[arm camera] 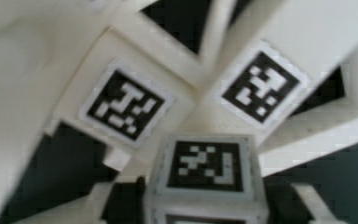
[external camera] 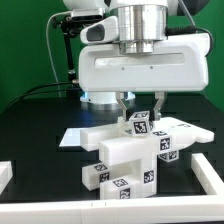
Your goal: Assemble chair
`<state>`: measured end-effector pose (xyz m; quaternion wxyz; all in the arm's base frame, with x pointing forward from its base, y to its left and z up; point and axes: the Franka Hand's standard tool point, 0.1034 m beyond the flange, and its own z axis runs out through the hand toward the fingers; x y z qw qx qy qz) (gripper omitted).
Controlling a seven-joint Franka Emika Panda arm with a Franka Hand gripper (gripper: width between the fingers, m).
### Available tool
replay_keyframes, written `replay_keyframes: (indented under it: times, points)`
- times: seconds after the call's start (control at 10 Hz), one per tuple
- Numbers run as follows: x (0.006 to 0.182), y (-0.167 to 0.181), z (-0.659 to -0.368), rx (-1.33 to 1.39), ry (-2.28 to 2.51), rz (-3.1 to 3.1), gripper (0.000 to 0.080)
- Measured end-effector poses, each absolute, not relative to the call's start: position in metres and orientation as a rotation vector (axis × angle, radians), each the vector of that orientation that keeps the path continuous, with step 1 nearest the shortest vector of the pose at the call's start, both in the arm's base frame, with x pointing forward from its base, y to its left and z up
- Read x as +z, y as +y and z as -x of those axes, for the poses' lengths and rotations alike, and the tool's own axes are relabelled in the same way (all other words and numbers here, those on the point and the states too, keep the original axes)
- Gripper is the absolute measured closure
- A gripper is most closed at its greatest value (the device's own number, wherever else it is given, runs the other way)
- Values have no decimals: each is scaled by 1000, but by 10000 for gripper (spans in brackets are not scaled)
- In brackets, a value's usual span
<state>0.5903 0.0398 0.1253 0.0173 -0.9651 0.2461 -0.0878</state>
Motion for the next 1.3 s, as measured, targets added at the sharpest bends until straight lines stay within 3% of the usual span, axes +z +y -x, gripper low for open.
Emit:
replay_keyframes:
  times: [0.3, 0.6, 1.0, 1.3]
  points:
    - [125, 41, -591, -272, 888, 2956, 510]
    - [125, 40, -591, -273, 812, 2984, 193]
    - [125, 42, -596, -311, -4, 3161, 151]
    - [125, 40, -596, -306, -270, 3168, 150]
